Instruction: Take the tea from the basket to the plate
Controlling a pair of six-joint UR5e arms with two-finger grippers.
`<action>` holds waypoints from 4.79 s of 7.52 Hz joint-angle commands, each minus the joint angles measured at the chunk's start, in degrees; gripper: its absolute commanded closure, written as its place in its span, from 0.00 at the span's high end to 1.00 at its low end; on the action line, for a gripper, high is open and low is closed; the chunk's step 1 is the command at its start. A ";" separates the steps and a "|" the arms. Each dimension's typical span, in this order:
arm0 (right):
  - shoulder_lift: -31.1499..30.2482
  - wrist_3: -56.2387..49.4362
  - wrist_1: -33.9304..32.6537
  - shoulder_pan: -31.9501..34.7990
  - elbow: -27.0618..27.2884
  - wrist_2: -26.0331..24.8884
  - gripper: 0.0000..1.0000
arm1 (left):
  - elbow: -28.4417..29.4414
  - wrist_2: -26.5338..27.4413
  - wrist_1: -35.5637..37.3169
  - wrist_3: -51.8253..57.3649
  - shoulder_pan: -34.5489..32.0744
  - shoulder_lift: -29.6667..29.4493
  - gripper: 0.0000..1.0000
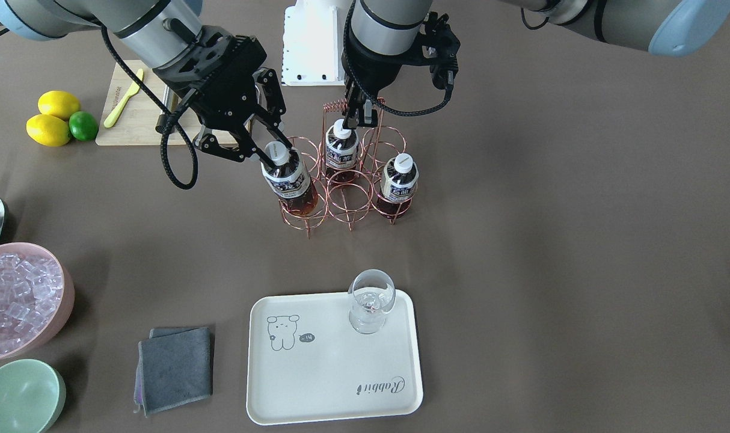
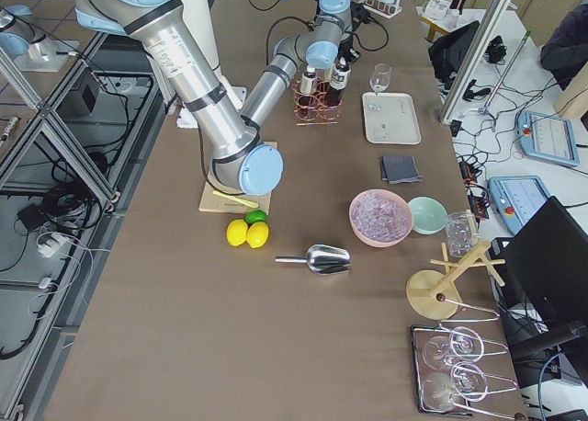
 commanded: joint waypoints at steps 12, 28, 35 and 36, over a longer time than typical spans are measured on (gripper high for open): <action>18.35 -3.21 4.34 10.10 -30.44 -3.19 0.00 | 0.18 0.82 -0.44 -0.09 0.09 -0.09 0.00; 14.24 0.92 21.34 2.98 -38.83 -11.19 0.00 | 0.00 0.73 -0.79 0.00 0.09 0.09 0.00; 12.14 1.71 21.25 2.98 -34.72 -10.66 0.99 | -9.14 -8.74 12.54 16.39 -18.06 5.87 0.00; 11.87 1.80 21.25 2.98 -34.18 -10.66 0.99 | -9.49 -9.89 15.70 21.83 -21.06 7.28 0.00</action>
